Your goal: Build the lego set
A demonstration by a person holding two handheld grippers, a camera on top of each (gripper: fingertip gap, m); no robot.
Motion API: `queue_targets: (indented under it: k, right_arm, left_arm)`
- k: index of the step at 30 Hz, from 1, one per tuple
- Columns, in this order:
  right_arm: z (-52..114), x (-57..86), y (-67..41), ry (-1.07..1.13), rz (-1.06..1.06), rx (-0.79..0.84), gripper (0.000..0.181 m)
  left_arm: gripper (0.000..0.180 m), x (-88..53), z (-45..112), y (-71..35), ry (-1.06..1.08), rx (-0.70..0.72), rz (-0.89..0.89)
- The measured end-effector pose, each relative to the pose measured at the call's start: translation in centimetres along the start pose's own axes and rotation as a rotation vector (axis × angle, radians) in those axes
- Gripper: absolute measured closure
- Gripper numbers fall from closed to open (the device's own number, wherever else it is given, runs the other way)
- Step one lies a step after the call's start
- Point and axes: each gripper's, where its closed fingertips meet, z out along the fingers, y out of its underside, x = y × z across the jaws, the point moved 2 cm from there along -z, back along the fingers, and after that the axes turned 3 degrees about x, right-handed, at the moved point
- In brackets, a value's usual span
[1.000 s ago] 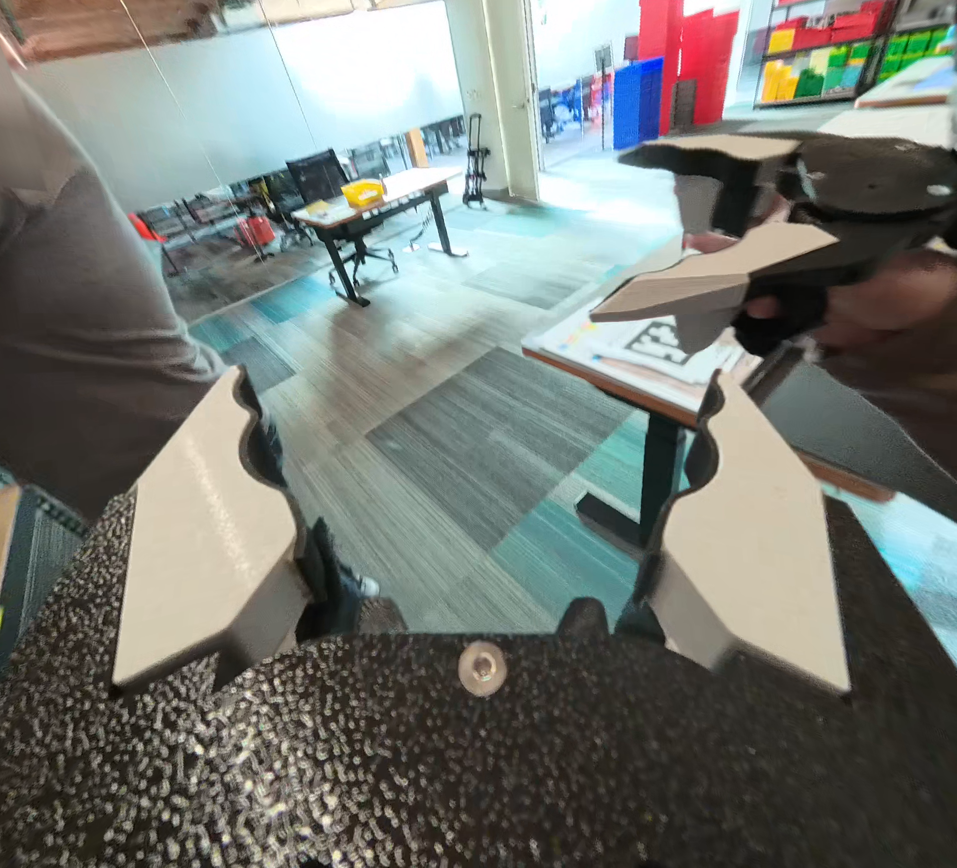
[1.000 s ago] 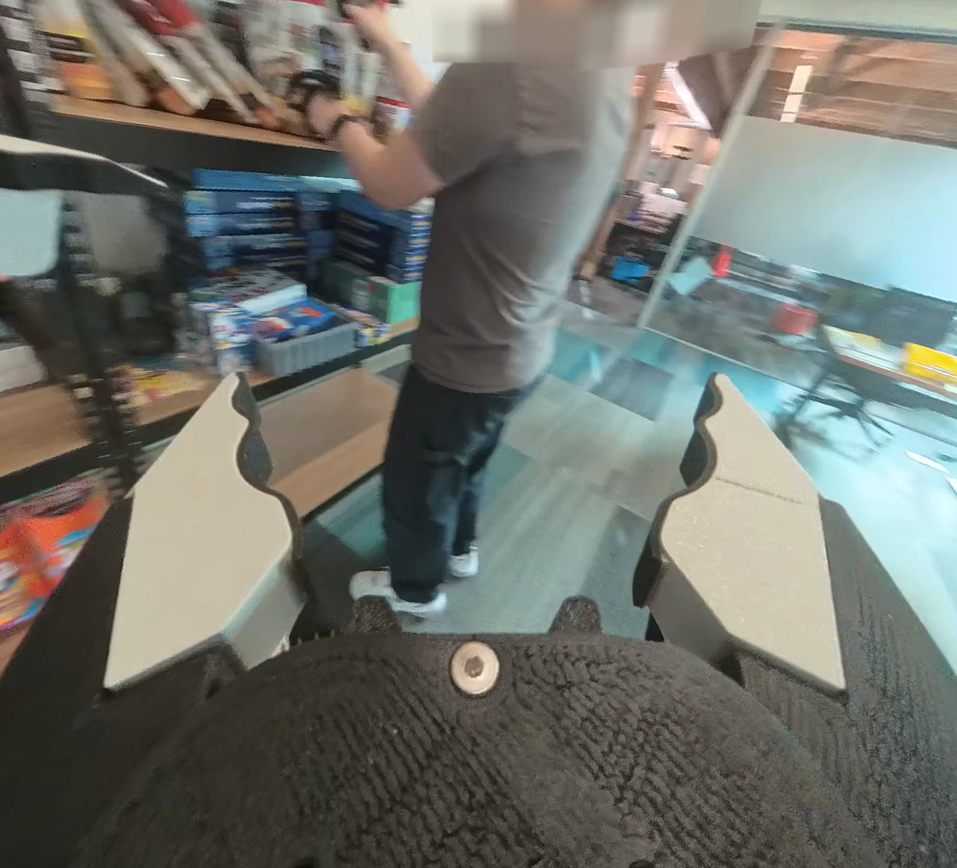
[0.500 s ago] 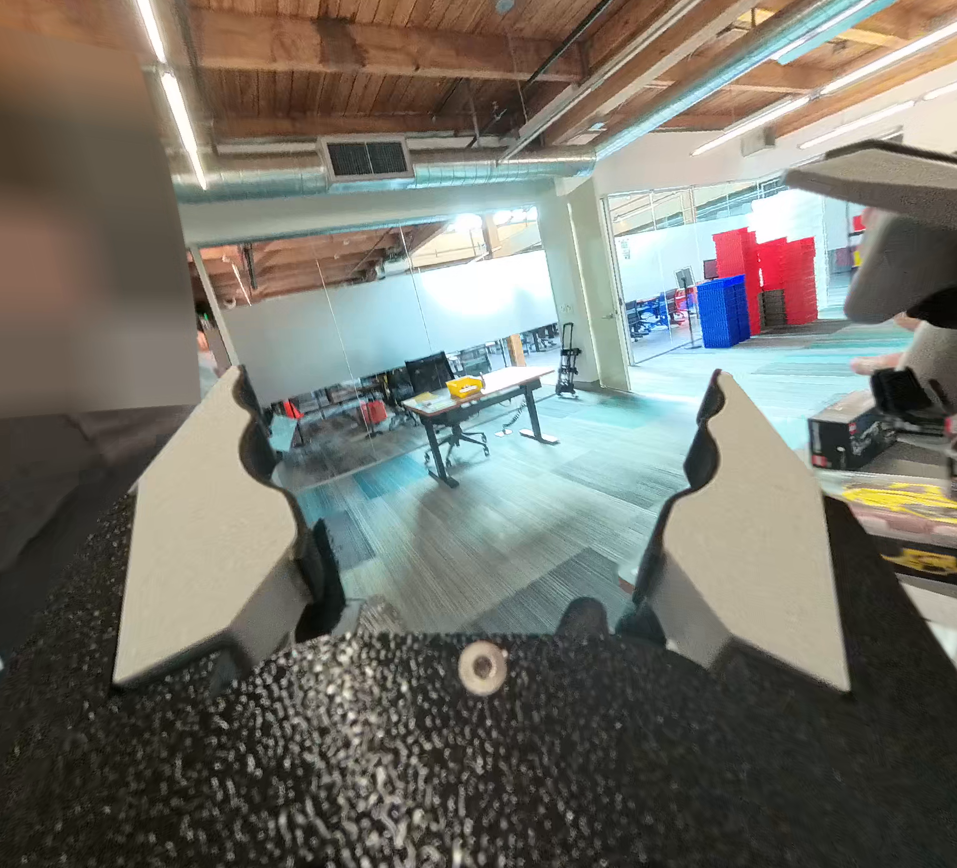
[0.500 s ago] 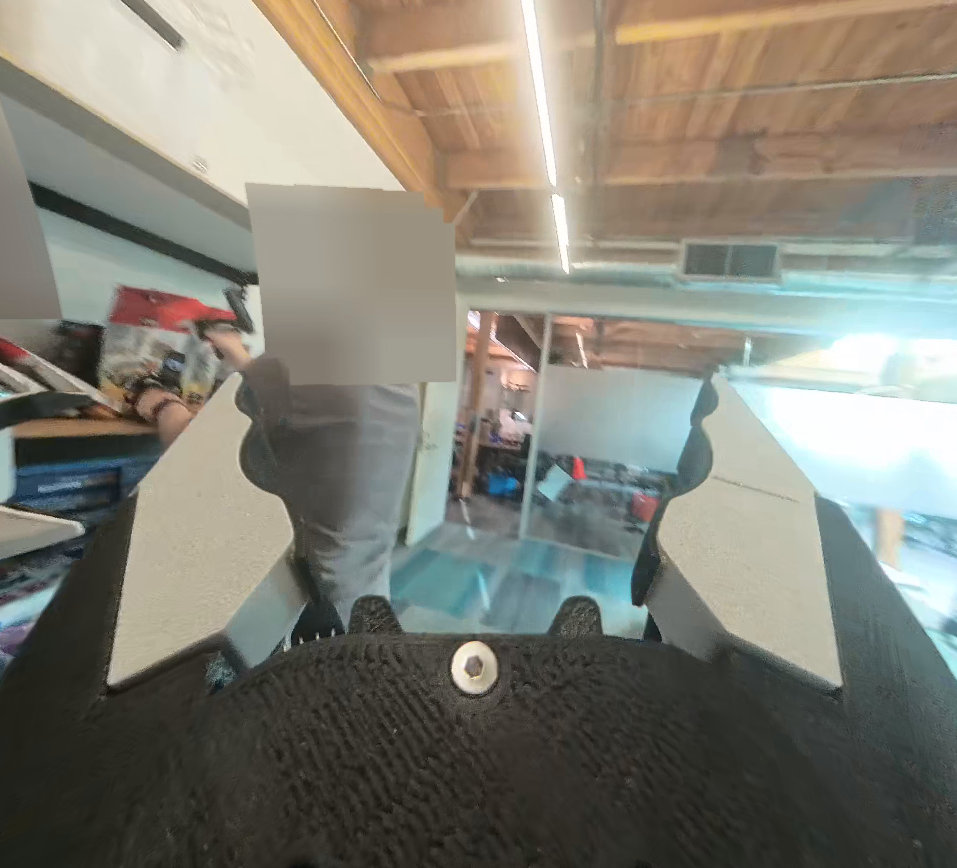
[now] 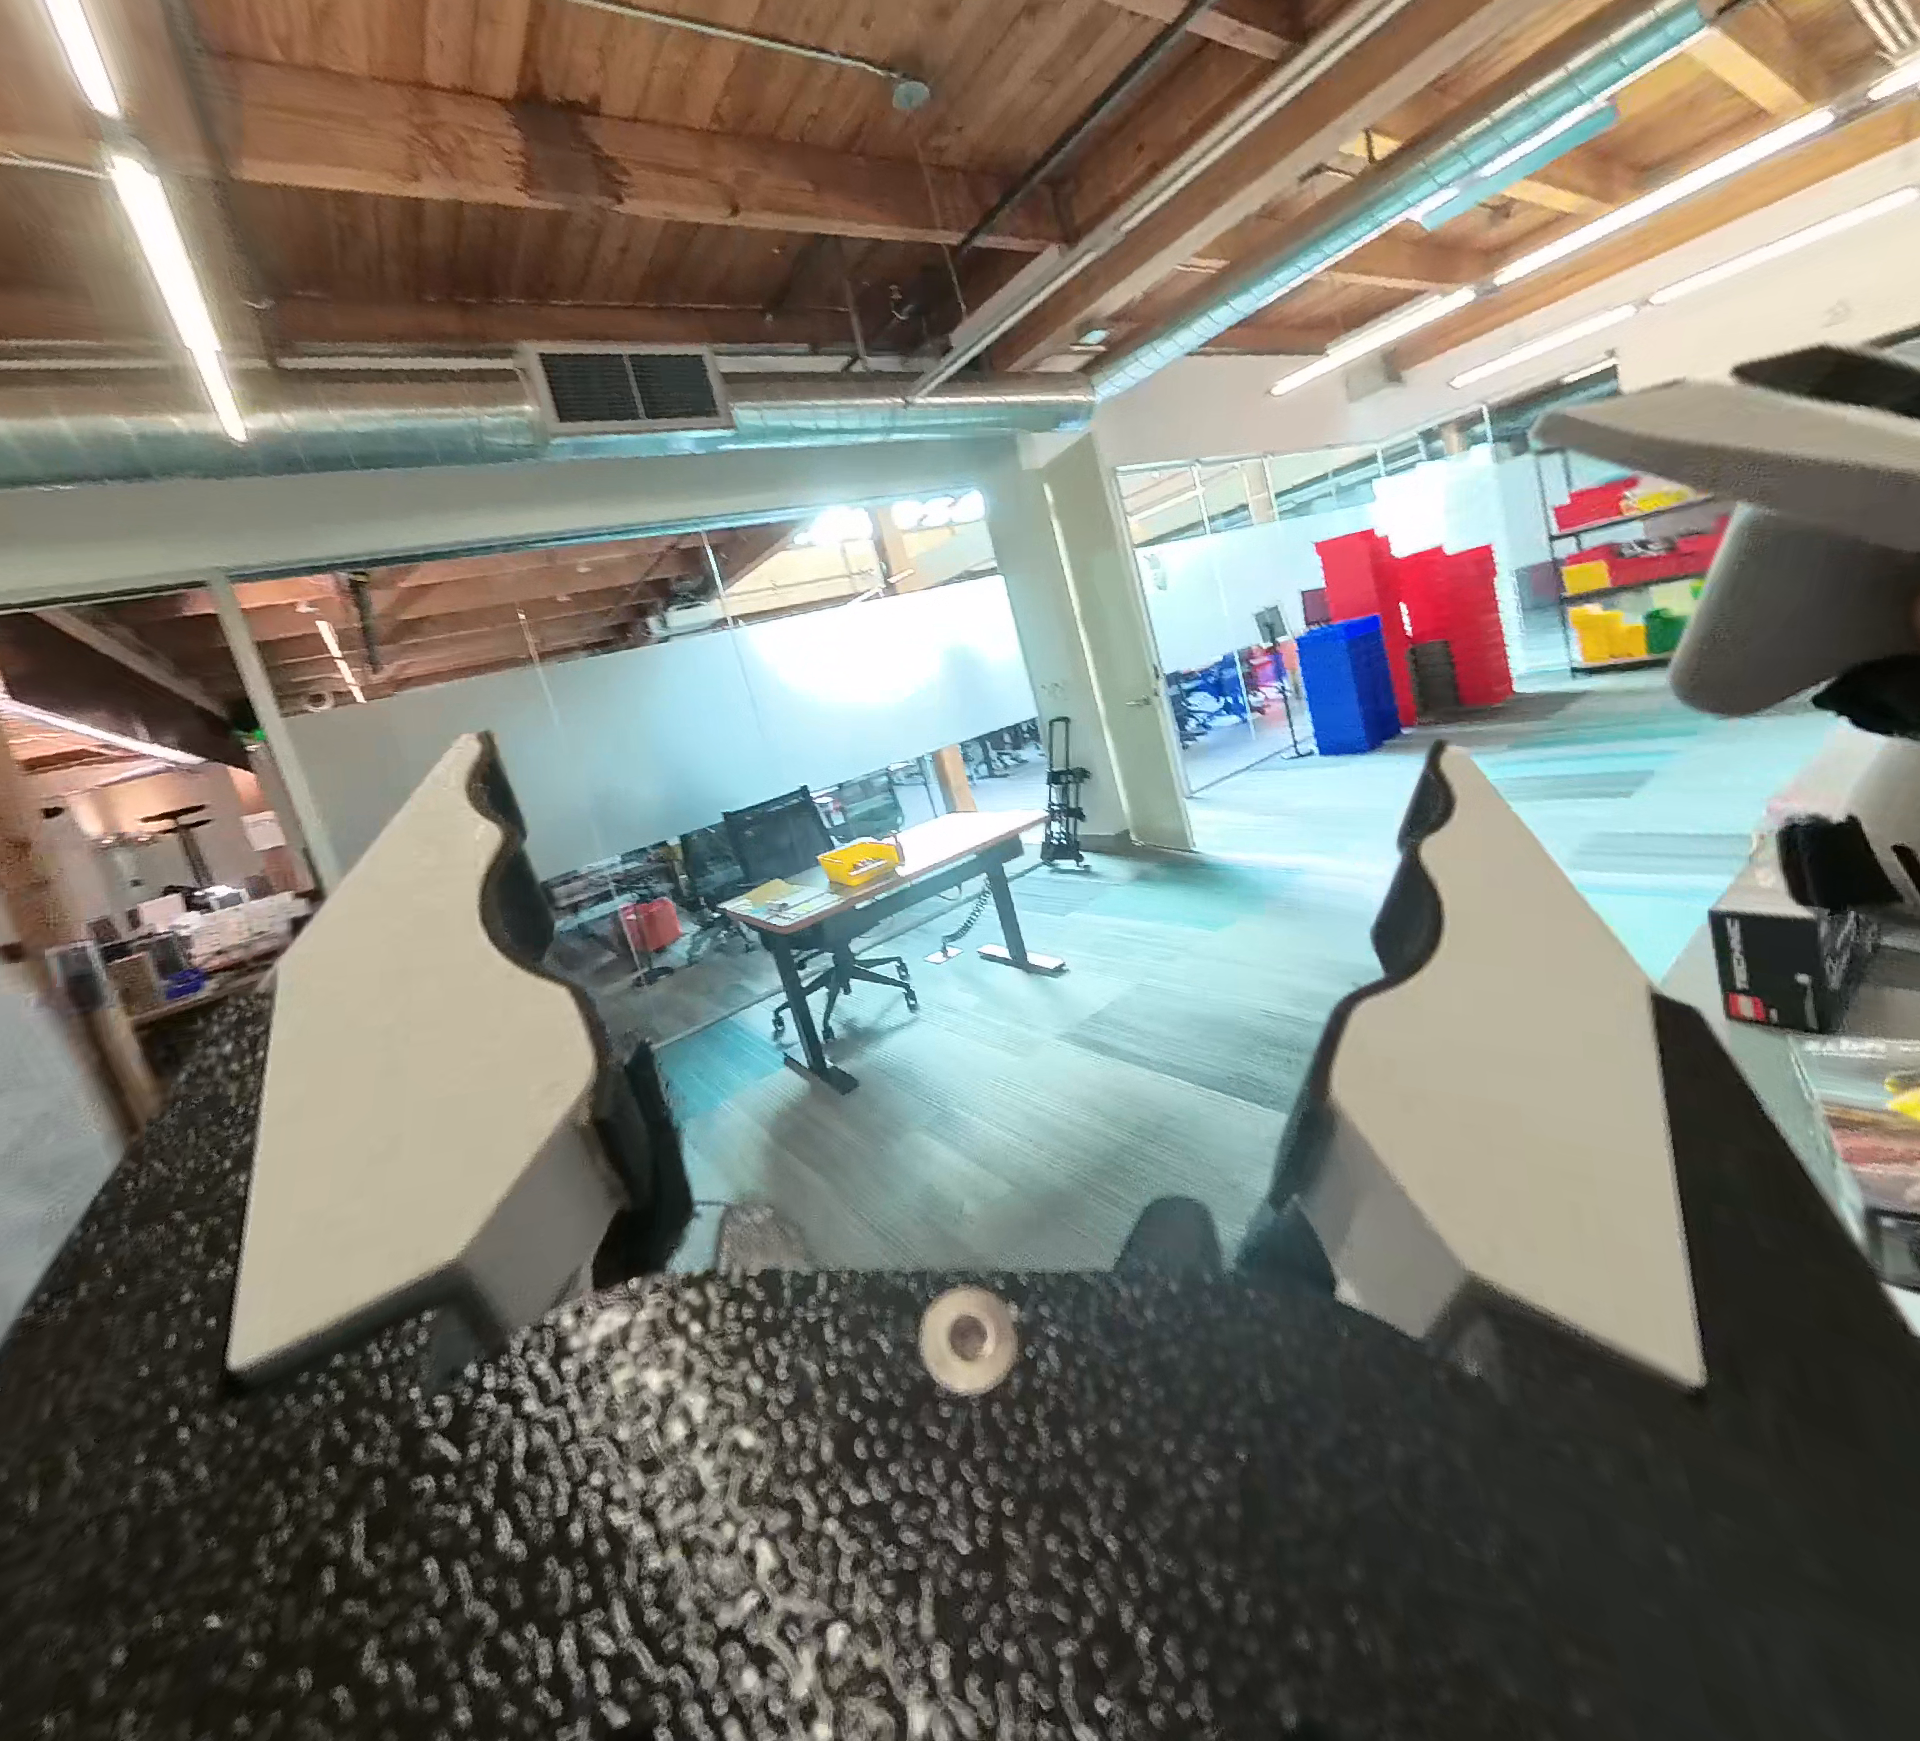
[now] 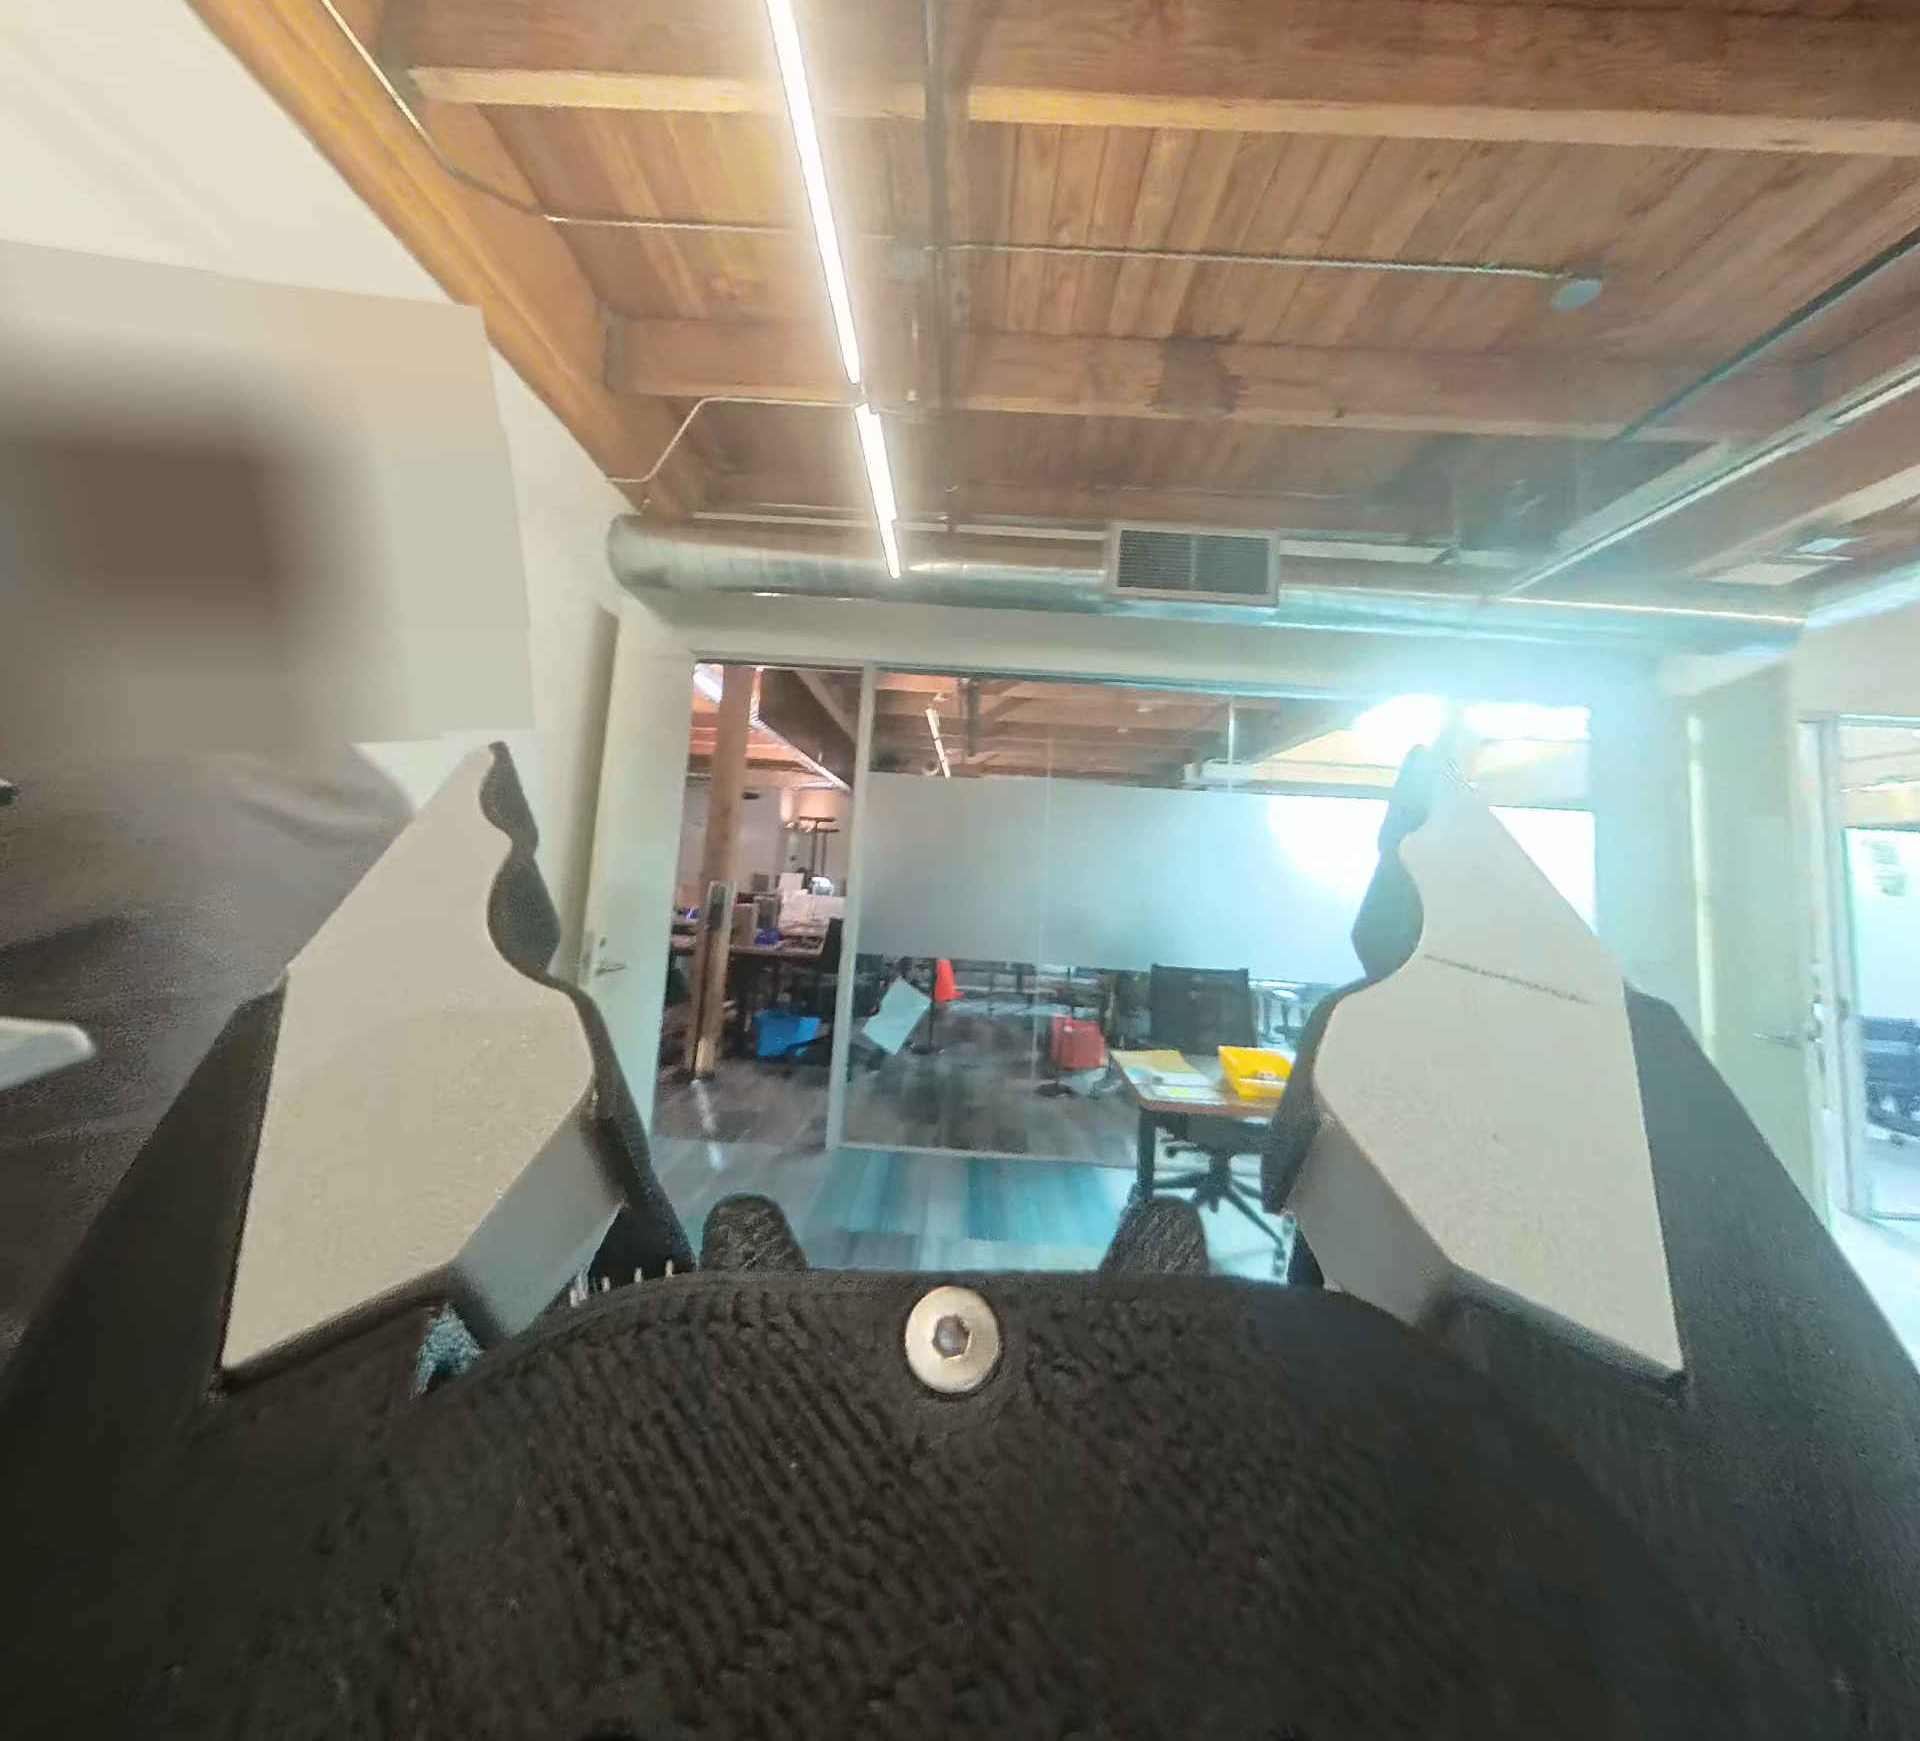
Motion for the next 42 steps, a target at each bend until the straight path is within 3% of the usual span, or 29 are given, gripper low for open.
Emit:
queue_targets:
  k: [6, 11, 17, 23, 29, 33, 37, 38, 42]
  right_arm:
    - [6.9, 4.8, 9.0, 0.152, -0.166, -0.054, 0.028]
    - [9.3, 14.1, 19.5, 0.337, -0.375, -0.254, 0.028]
    - [12.2, 25.5, 28.3, 0.507, -0.523, -0.253, 0.032]
    - [22.7, 36.4, 40.3, 0.608, -0.542, -0.346, 0.033]
    - [41.2, 36.6, 55.8, 0.366, -0.322, -0.334, 0.041]
    - [52.9, 30.1, 69.5, 0.080, -0.031, -0.333, 0.042]
    - [62.9, 23.6, 82.2, -0.165, 0.088, -0.367, 0.042]
    - [65.3, 22.6, 85.1, -0.213, 0.099, -0.379, 0.042]
    - [75.4, 20.9, 95.2, -0.432, 0.124, -0.525, 0.041]
  left_arm:
    - [0.021, -5.2, 10.4, 7.8, 0.065, -0.011, -0.055]
    - [0.021, -12.5, 17.2, 17.3, -0.115, -0.016, -0.075]
    - [0.021, -21.9, 27.4, 29.5, -0.288, -0.033, 0.043]
    - [0.021, -33.8, 38.9, 44.0, -0.438, -0.360, 0.164]
    - [0.021, -41.4, 45.7, 49.5, -0.554, -0.320, 0.150]
    - [0.022, -44.7, 48.6, 58.7, -0.505, -0.536, 0.138]
    - [0.021, -49.7, 51.6, 67.4, -0.510, -0.669, 0.110]
    - [0.021, -51.2, 52.9, 69.3, -0.514, -0.660, 0.079]
    - [0.021, -56.8, 62.0, 72.3, -0.548, -0.320, -0.013]
